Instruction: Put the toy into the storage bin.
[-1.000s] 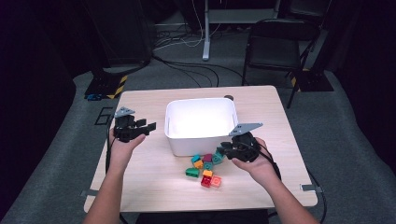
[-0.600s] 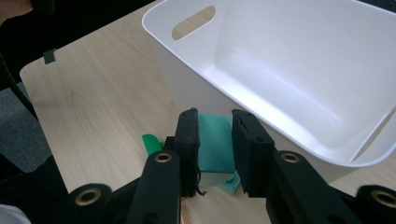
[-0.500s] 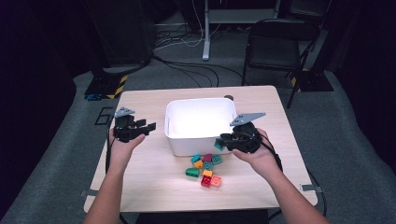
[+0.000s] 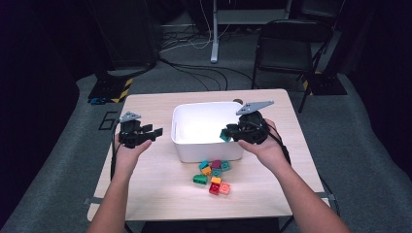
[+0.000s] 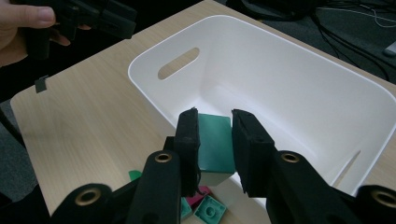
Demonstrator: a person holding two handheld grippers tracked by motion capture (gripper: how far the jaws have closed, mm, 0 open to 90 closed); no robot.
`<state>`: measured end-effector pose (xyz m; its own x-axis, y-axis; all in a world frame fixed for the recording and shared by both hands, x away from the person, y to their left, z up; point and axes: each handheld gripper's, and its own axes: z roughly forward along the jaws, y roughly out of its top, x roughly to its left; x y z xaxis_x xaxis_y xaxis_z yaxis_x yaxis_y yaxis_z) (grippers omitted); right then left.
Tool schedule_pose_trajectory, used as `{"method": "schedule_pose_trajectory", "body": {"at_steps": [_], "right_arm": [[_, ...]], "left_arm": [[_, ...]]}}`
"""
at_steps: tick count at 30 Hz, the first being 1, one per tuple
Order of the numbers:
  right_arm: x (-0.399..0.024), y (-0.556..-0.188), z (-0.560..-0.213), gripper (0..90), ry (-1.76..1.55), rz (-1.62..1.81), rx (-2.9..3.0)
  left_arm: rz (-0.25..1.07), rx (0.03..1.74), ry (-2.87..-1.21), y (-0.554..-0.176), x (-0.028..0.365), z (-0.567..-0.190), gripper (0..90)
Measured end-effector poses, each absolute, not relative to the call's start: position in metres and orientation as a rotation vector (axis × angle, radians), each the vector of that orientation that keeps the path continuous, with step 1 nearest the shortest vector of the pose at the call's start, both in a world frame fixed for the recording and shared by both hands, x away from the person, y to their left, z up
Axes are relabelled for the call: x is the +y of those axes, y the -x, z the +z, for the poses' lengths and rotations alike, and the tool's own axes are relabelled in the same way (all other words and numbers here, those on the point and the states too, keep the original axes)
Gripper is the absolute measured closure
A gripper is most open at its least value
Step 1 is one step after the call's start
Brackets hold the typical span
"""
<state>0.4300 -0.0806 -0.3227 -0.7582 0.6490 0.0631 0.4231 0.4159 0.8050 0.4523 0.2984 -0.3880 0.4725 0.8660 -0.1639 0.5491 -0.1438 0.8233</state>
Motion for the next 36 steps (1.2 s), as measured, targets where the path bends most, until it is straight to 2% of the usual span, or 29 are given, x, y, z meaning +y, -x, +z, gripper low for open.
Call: {"method": "schedule_pose_trajectory", "body": {"at_steps": [24, 36], "right_arm": [[-0.039, -0.497, -0.333, 72.2, -0.977, 1.192, 2.419], [-0.016, -0.527, -0.352, 72.1, -1.017, 1.146, 2.441]], "left_arm": [[0.436, 1.195, -1.819, -0.453, 0.298, -0.389, 45.6], [0.426, 1.198, -1.831, -0.455, 0.297, -0.393, 45.6]]}}
